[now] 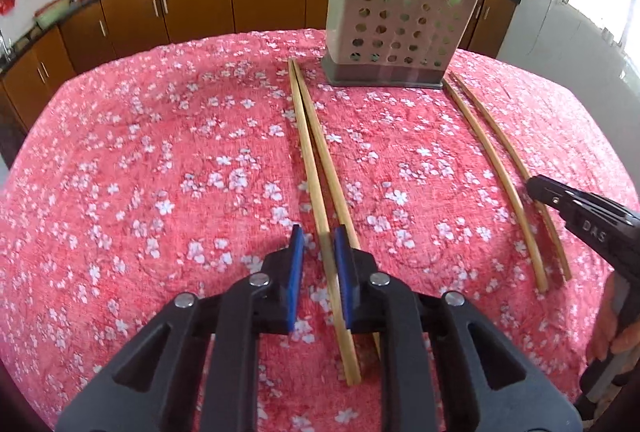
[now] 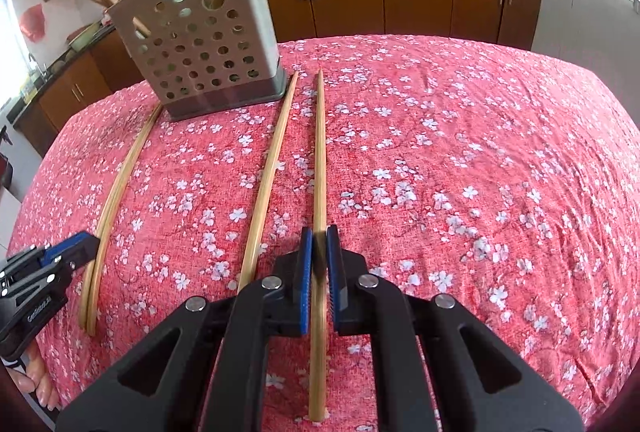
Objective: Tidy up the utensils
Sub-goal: 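Lower both tools and close each on a loose bamboo chopstick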
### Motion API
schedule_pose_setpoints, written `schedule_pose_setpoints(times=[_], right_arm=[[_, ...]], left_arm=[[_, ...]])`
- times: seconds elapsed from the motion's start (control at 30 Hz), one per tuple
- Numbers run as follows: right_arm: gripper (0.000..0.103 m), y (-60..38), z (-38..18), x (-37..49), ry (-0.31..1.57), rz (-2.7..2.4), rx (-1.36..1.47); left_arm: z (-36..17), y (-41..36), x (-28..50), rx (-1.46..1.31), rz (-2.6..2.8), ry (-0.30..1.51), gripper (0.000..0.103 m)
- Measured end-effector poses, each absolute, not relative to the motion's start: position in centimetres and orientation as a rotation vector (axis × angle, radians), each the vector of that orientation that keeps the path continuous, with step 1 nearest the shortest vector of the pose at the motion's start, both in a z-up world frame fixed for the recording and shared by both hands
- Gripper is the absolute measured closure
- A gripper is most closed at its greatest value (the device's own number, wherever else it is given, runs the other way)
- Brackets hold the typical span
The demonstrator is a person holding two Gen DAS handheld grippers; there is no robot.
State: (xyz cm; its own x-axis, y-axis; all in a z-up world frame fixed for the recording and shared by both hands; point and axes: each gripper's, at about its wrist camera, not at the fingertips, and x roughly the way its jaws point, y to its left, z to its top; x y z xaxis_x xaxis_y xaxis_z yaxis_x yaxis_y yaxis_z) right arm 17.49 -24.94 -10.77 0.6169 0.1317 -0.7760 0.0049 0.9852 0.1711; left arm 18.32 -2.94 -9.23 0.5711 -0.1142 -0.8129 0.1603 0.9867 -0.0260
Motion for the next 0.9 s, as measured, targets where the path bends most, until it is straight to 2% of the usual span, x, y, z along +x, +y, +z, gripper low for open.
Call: schedule_pose_setpoints(times=[0.1,0.4,0.9], right_arm=[[0.095,-24.8,-10.8,17.4,0.897,0.079,0.131],[0.095,-27.7,-11.0,18.7,0.868,0.009,0.148],[0.094,-28.1,-10.9,18.5,0.866,0.004,0.145]], left_arm=[[-9.2,-2.0,18.9,0.035,-0.139,0.948,0.095],[-9.3,4.5,20.9,-0.054,-0.048,0.922,0.094],[-8.8,4.1,20.4,-0.068,-0.048,0.907,0.092]])
